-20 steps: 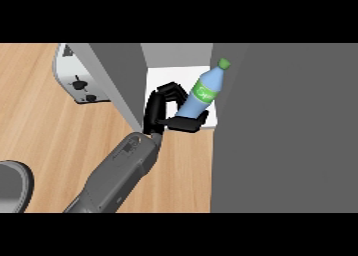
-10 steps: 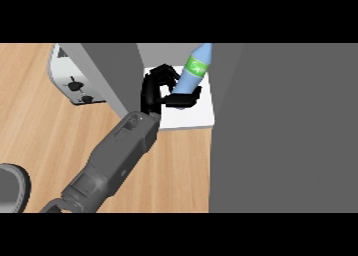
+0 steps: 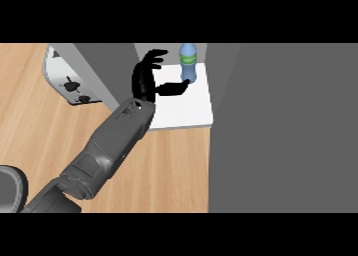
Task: Pick up the bottled water, place it into the cabinet and close the cabinet
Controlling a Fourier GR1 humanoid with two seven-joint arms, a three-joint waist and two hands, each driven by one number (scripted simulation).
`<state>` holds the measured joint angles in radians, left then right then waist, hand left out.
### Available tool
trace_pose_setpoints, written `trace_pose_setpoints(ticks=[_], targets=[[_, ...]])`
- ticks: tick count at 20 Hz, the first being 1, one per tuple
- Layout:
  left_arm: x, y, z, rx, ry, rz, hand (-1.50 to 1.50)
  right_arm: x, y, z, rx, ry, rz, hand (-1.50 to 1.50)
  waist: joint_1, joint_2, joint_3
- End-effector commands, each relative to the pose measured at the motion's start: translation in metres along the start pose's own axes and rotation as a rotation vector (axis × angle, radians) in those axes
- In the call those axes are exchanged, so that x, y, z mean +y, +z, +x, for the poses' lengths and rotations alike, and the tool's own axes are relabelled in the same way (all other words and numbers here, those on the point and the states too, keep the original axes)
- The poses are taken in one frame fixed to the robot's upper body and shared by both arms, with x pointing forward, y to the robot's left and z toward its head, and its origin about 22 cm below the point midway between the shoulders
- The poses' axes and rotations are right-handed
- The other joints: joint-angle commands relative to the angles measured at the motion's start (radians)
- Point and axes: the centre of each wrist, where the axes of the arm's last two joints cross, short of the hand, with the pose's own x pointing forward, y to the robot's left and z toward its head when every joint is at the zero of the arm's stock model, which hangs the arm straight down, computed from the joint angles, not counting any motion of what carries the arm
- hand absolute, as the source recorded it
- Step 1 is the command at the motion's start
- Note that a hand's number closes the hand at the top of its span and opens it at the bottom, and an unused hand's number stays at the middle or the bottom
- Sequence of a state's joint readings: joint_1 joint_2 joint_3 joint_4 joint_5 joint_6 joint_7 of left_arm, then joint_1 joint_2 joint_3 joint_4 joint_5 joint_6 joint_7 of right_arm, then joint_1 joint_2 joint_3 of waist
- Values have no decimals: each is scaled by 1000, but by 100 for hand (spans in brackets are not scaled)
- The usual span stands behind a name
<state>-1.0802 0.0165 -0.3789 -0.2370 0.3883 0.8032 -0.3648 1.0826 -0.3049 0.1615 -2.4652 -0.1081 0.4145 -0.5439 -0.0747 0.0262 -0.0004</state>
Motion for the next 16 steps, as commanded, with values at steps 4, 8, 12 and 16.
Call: trace_pose_setpoints(ticks=[4, 8, 12, 16], targets=[[14, -23, 16, -49, 9, 34, -150, -4, -5, 2, -46, -37, -18, -150, 7, 2, -1], [-6, -12, 43, -154, 232, 43, -150, -1, -3, 10, -46, -44, -3, -150, 11, -4, -3], [2, -18, 48, -235, 437, -56, 150, 7, -5, 11, -50, -62, -6, -150, 11, -3, -3], [-2, -12, 45, -229, 521, -121, 150, 5, -10, 22, -65, -52, 23, -150, 17, -11, -2]])
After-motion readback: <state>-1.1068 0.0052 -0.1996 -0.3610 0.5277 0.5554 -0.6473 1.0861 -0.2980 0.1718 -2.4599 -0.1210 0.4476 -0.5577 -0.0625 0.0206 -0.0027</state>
